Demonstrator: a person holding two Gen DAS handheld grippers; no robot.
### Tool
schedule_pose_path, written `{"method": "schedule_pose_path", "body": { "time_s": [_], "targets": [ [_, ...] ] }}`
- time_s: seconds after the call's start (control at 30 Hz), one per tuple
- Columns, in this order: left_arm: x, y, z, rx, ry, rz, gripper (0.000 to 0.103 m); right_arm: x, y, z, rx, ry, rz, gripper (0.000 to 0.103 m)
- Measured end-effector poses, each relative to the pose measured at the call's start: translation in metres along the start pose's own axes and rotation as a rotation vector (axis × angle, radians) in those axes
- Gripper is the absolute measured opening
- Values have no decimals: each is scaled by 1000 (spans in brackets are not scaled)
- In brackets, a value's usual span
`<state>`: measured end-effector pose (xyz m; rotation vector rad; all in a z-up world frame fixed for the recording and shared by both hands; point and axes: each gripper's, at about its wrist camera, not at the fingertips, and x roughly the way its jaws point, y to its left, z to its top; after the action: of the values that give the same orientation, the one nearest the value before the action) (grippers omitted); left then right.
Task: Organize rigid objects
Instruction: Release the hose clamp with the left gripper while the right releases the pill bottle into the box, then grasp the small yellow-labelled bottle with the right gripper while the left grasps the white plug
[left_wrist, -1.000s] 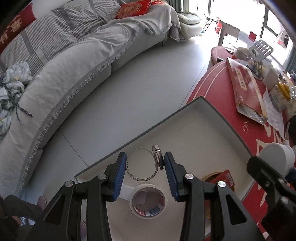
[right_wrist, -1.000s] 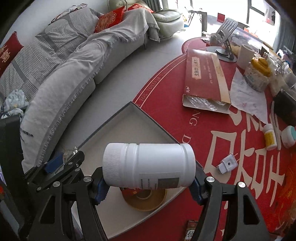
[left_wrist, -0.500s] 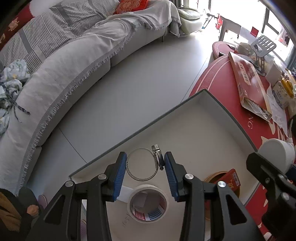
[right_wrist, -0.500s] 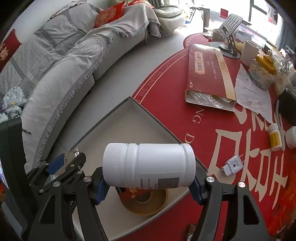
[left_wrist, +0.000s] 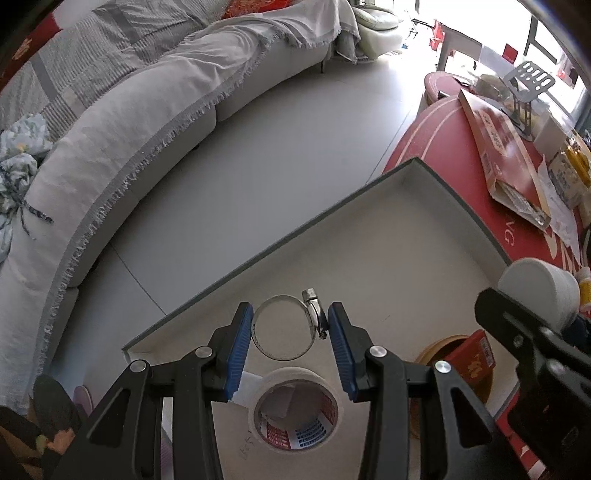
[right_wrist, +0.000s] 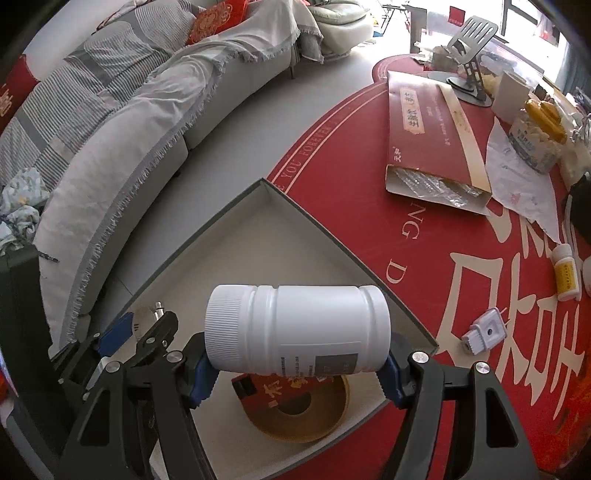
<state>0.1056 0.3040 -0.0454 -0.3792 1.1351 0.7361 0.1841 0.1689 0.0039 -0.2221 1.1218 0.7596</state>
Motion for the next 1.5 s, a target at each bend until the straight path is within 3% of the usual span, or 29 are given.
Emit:
{"method": "schedule_pose_path", "body": {
  "time_s": [0.07, 0.1, 0.13, 0.17, 0.33, 0.5, 0.67, 0.83, 0.93, 1.0, 1.03, 1.07, 1.1, 1.17, 1.23, 1.37, 1.5],
  "targets": [
    [3, -3, -2, 11, 3, 3, 56, 5, -1, 1, -7, 10, 11, 71],
    [3, -4, -3, 13, 0, 6, 75, 8, 0, 1, -17, 20, 23, 72],
    [3, -4, -4, 11, -7, -2, 89, 11, 1, 1, -31, 35, 34, 82],
    [1, -4, -5, 13, -12, -6, 91, 13, 2, 0, -41, 38, 26, 94],
    [-8, -6, -9, 13, -18, -20, 93, -12, -15, -5, -61, -56, -41, 98],
    [-37, -4, -18, -13, -27, -126, 94, -46, -94, -8, 83, -185, -244, 97],
    [-63, -14, -25, 22, -30, -244, 94, -43, -187, -10, 245, -168, -448, 97],
    [-84, -29, -19, 34, -21, -339, 94, -31, -246, -1, 340, -164, -507, 97],
    [-94, -53, -13, 97, -25, -375, 94, -14, -258, 12, 317, -143, -503, 97],
    [-97, -75, -12, 163, -47, -378, 94, 3, -252, 15, 245, -106, -494, 91],
    [-98, -90, -12, 221, -57, -367, 94, 9, -250, 15, 233, -86, -482, 75],
    [-99, -101, -12, 257, -63, -362, 94, 17, -252, 15, 239, -53, -457, 65],
    [-99, -116, -13, 308, -77, -351, 94, 14, -254, 13, 271, -78, -435, 60],
    [-98, -139, -14, 369, -89, -342, 94, 10, -255, 13, 275, -69, -386, 36],
    [-94, -160, -14, 405, -91, -340, 94, 5, -252, 11, 263, -34, -397, 36],
    [-75, -203, -16, 450, -100, -321, 94, -53, -253, -22, 361, -141, -301, 36],
    [-50, -247, -32, 637, -130, -261, 94, -104, -247, -62, 396, -194, -229, 36]
  ]
}}
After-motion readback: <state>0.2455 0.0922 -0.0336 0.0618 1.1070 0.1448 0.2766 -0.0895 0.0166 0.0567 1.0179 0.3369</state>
